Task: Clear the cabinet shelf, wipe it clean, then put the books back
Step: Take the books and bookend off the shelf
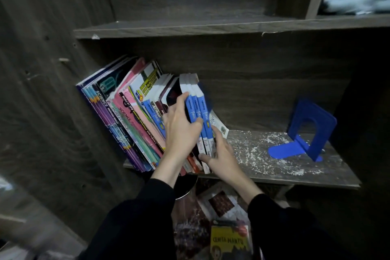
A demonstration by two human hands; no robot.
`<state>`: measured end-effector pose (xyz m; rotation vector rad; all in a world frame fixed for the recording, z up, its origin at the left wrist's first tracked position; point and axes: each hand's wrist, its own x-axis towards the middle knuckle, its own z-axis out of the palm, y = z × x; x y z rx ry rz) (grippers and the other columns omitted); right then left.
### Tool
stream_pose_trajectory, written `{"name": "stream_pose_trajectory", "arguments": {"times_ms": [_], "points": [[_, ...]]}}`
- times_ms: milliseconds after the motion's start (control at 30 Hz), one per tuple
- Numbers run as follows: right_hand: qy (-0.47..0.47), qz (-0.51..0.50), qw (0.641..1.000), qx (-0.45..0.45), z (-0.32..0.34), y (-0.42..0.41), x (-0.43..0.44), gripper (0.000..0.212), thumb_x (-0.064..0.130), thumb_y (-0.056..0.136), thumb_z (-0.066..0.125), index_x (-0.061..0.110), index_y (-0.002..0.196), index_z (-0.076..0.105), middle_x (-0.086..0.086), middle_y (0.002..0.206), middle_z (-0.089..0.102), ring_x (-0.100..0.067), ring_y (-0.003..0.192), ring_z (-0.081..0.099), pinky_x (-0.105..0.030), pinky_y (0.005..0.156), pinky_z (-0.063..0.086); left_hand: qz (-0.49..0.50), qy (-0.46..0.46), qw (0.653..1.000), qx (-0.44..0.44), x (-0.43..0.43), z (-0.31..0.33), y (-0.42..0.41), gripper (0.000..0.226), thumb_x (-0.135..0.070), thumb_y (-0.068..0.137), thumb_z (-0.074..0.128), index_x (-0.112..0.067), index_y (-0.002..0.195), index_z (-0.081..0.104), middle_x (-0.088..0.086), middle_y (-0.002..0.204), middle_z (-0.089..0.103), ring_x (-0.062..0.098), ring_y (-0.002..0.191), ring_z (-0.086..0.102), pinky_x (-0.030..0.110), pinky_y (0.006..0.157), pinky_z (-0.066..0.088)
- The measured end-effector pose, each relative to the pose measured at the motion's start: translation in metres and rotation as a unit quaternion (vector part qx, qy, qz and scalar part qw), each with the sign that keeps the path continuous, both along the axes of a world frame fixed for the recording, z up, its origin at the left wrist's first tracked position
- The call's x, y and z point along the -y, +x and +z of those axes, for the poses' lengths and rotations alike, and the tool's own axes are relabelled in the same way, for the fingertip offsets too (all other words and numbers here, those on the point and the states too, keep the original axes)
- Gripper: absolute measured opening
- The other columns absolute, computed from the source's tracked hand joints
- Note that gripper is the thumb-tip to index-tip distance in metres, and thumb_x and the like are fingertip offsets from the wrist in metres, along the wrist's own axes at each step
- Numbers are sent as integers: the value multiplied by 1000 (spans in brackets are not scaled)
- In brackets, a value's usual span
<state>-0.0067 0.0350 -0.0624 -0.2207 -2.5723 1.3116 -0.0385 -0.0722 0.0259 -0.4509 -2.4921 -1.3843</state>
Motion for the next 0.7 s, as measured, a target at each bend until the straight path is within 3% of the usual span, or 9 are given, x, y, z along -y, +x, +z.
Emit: {"name": "stream_pose_trajectory", "arguments": {"times_ms": [100,200,267,400,567,700], "points": [[-20,-3,1000,-23,-4,3,-7,86,23,85,68,29,150,12,-4,146,37,-25,133,35,-45,107,34,-28,20,999,-37,-18,-1,5,55,-18,89,63,-25,134,34,-7,117,52,17,83,57,26,75,40],[-12,-5,999,-43,-9,5,-11,85,25,85,67,27,149,11,-2,145,39,-24,130,40,-45,105,38,25,-27,995,-92,-39,-2,0,60,-35,84,70,-17,130,35,5,120,48,19,96,52,20,72,31],[1,-1,998,-56,-12,7,-13,85,22,86,65,25,150,9,-3,146,37,-21,133,38,-39,105,36,49,-88,991,-89,-52,-2,-6,71,-45,83,69,-20,136,30,13,129,41,29,102,55,26,72,35],[9,37,998,-54,-17,9,-19,92,18,87,63,31,150,-3,-1,151,31,-20,135,37,-35,103,35,54,-185,978,-82,-62,-10,-14,79,-36,91,61,-36,150,8,21,139,36,35,94,61,37,71,48],[89,69,992,-63,-23,4,-16,83,22,98,47,35,148,-17,2,160,14,-18,140,32,-37,110,34,64,-61,990,-106,-49,-15,-19,62,-18,84,65,-27,138,36,15,104,57,25,73,57,26,67,35],[159,40,984,-67,-29,-1,-10,82,24,99,37,45,139,-31,-7,160,13,-31,133,41,-45,102,41,7,-10,991,-134,-36,-19,-9,60,-12,76,69,-29,128,44,10,85,58,23,65,55,32,63,45]]}}
